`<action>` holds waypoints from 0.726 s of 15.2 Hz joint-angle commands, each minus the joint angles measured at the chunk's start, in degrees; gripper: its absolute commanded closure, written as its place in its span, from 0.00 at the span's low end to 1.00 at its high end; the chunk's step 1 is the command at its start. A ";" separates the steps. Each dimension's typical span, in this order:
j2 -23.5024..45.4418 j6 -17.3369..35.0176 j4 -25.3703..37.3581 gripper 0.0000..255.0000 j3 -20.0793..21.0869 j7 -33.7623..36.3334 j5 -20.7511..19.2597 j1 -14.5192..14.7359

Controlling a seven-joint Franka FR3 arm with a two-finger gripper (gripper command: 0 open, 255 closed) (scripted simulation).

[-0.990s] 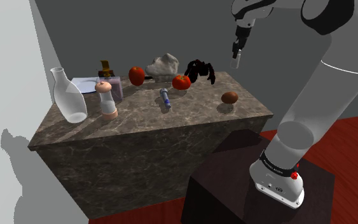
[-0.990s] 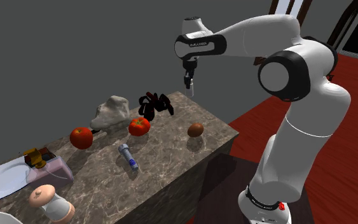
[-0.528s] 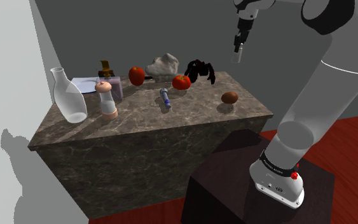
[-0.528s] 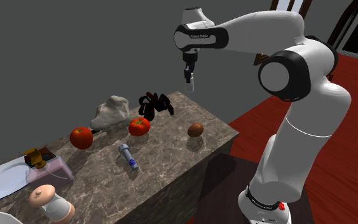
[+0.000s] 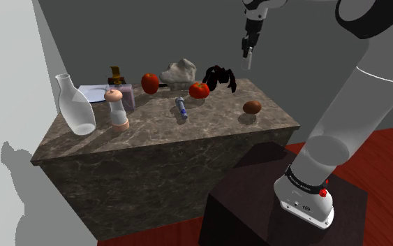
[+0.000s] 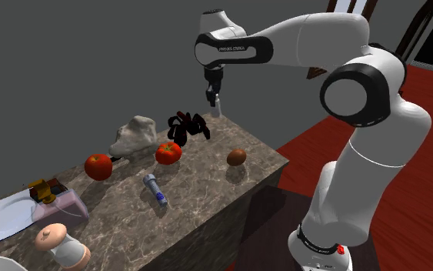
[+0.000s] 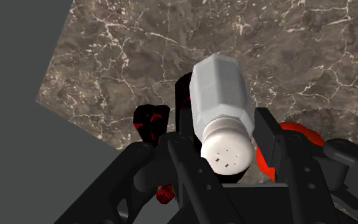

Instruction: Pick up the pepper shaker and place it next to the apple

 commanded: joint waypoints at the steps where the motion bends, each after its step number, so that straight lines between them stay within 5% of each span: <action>1: 0.63 -0.37 0.75 1.00 1.30 2.63 0.12 1.25; 11: 4.78 -2.55 5.80 1.00 7.40 14.75 0.87 7.49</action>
